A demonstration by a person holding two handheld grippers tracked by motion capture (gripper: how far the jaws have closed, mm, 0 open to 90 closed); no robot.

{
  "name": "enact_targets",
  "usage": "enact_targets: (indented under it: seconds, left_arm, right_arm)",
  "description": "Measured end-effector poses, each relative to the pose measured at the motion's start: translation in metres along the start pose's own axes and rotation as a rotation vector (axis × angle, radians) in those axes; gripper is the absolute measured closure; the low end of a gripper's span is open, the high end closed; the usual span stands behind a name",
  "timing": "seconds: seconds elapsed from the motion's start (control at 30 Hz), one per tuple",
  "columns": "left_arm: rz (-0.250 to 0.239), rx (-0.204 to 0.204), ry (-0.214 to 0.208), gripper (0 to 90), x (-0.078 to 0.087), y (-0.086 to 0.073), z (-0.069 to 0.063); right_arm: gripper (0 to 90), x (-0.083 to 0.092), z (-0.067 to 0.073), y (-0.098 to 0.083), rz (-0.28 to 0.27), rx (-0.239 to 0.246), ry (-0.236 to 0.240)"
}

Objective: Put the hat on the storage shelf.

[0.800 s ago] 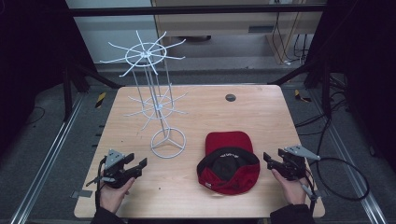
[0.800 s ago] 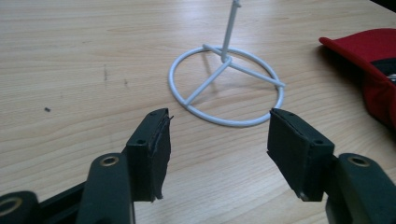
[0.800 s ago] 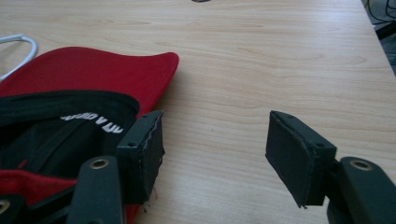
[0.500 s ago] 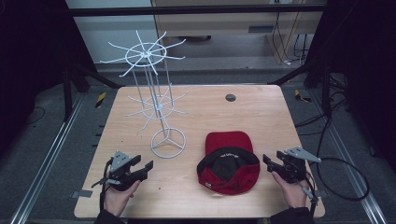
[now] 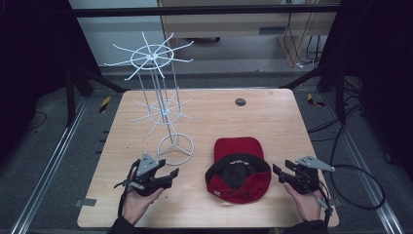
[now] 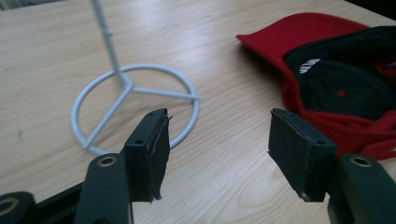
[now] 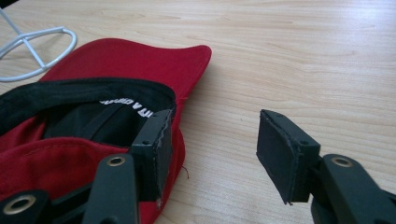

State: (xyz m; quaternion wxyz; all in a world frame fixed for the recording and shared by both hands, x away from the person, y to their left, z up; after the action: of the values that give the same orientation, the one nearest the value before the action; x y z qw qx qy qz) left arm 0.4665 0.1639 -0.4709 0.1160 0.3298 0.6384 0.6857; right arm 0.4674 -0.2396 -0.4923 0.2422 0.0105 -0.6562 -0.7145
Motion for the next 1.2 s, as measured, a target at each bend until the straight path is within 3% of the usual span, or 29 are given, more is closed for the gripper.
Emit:
enact_targets:
  seconds: [0.1,0.2,0.5,0.77,0.97,1.2]
  left_arm:
    - [-0.008,-0.004,-0.025,36.4,-0.007,0.007,-0.012]
    - [0.003,-0.041,-0.058,34.9,-0.021,0.017,-0.032]
    - [0.004,-0.056,-0.140,36.2,-0.049,0.032,-0.079]
    - [0.033,-0.050,-0.222,40.8,-0.067,0.036,-0.111]
    - [0.064,-0.067,-0.264,43.5,-0.083,0.034,-0.139]
    - [0.119,-0.085,-0.296,46.9,-0.096,0.026,-0.159]
  right_arm:
    - [45.5,0.002,0.000,0.002,-0.014,0.003,0.000]
    - [48.7,0.002,-0.002,0.003,-0.020,0.016,-0.008]
    - [56.8,0.002,-0.005,0.007,-0.041,0.028,-0.024]
    - [58.7,0.000,-0.008,0.007,-0.027,0.026,-0.034]
    - [56.4,0.000,-0.011,0.008,-0.035,0.019,-0.035]
    - [55.2,0.001,-0.014,0.007,-0.031,0.018,-0.031]
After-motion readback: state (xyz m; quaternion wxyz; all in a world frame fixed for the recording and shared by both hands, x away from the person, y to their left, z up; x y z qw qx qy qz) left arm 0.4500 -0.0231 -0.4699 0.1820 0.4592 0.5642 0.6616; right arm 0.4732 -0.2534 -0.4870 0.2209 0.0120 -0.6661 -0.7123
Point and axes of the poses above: each handheld gripper's, and its own axes: x roughly backward along the jaws, y roughly out of its top, z roughly to its left, the point moved 6 cm from there along -x, roughly forward along the jaws, and after that the axes turned 14 degrees about -z, right-handed, at the moved point
